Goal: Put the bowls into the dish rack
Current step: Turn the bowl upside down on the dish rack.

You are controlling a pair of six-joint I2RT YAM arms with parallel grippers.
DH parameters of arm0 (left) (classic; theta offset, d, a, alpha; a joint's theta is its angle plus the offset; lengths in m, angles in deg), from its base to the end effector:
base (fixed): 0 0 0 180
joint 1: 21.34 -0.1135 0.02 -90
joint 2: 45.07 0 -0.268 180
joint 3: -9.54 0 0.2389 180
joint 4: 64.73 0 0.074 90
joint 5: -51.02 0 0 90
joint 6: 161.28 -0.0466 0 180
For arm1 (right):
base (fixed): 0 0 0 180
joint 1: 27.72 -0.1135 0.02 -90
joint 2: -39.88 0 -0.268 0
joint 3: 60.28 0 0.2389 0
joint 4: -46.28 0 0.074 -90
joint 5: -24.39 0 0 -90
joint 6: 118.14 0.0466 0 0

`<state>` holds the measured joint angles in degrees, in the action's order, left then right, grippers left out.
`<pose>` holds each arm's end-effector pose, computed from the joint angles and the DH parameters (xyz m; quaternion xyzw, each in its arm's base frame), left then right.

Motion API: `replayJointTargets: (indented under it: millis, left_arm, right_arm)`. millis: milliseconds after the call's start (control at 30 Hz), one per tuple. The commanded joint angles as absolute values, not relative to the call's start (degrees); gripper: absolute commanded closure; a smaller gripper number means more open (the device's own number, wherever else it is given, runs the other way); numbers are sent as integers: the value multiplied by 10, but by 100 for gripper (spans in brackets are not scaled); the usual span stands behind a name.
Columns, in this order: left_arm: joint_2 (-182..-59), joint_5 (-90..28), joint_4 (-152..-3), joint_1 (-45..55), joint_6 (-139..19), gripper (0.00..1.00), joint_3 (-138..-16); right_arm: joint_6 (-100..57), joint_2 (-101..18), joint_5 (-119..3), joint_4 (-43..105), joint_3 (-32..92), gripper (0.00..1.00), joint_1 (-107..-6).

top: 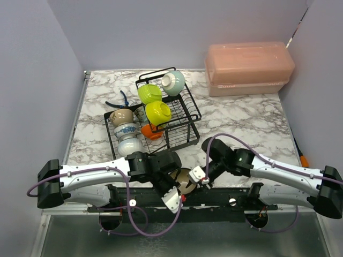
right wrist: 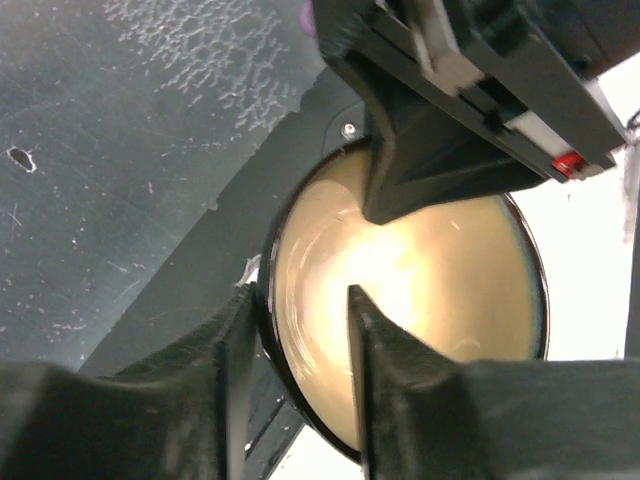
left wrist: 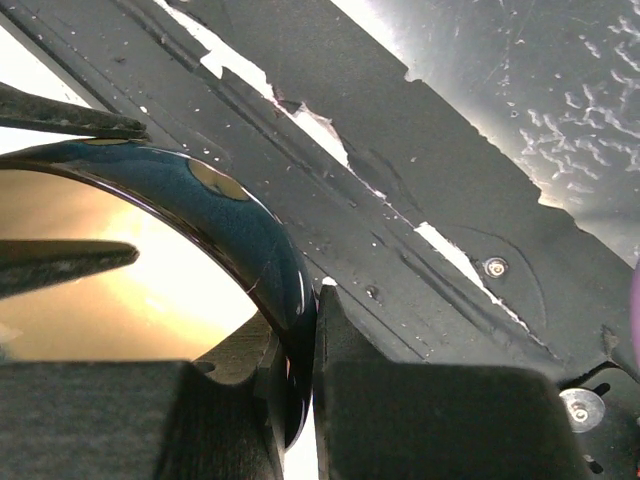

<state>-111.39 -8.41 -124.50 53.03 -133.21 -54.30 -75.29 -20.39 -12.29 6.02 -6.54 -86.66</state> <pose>0.0322 -0.2030 0.2476 0.8927 0.2899 -0.2795 0.2022 0.0682 0.1856 0.2448 -0.7633 0.3675 0.4488 0.2845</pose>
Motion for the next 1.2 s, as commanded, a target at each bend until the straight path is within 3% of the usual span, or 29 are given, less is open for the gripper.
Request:
replayJointTargets:
  millis: [0, 67, 167, 333, 433, 500, 633, 767, 800, 867, 933, 1033, 1167]
  left_arm:
    - [-1078, -79, -1205, 533, -1355, 100, -584]
    - [-1074, -84, -1209, 533, -1356, 100, -586]
    - [-1074, -98, -1219, 533, -1363, 100, -591]
    - [-1081, -119, -1250, 533, -1389, 100, -609]
    - [-1083, -120, -1261, 533, -1395, 100, -617]
    - [-1081, -124, -1265, 533, -1398, 100, -618]
    - [-1072, -140, -1269, 533, -1398, 100, -611]
    - [-1063, -159, -1270, 533, -1391, 100, -604]
    - [-1061, -165, -1269, 533, -1388, 95, -602]
    - [-1053, -181, -1269, 533, -1384, 66, -598]
    - [-1039, -199, -1267, 533, -1379, 47, -593]
    - [-1011, -233, -1251, 533, -1353, 5, -582]
    - [-955, -300, -1205, 533, -1283, 1, -562]
  right_arm:
    - [-759, -225, -175, 23, -52, 68, -881]
    - [-761, -231, -180, 18, -45, 65, -886]
    - [-770, -237, -193, 8, -34, 40, -897]
    - [-793, -251, -234, -5, -21, 35, -916]
    - [-801, -266, -247, -12, -14, 42, -921]
    - [-802, -276, -253, -16, -10, 52, -923]
    - [-800, -284, -259, -14, -3, 97, -924]
    - [-798, -283, -255, -7, 0, 99, -924]
    - [-794, -281, -252, -1, 0, 100, -924]
    - [-787, -273, -245, 7, 0, 100, -925]
    - [-775, -265, -241, 14, 2, 100, -924]
    - [-767, -257, -235, 14, 9, 100, -924]
    - [-741, -250, -237, 14, 19, 100, -924]
